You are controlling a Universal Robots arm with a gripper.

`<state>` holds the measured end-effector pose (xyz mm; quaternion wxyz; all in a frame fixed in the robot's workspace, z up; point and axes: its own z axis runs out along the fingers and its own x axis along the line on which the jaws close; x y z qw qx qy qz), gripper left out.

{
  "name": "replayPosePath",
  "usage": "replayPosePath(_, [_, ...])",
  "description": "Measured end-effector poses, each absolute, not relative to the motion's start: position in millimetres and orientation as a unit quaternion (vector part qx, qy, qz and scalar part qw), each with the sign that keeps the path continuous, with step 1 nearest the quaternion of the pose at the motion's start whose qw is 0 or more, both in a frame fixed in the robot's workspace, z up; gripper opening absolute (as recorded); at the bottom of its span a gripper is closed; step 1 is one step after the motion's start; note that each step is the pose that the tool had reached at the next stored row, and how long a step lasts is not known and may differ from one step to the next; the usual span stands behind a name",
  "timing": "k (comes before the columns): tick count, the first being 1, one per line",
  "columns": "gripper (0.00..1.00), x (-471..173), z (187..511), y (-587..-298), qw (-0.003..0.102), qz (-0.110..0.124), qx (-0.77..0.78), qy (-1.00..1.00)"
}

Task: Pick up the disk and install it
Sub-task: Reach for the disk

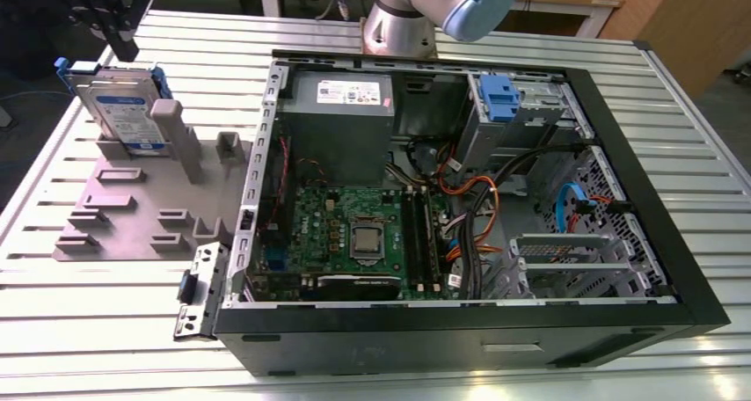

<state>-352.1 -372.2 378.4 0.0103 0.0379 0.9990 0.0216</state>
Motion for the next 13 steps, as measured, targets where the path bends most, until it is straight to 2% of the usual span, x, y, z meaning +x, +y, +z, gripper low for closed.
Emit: replayPosePath(13, [0.11, -354.4, 378.1, -371.1, 0.010, 0.022, 0.038, 0.999])
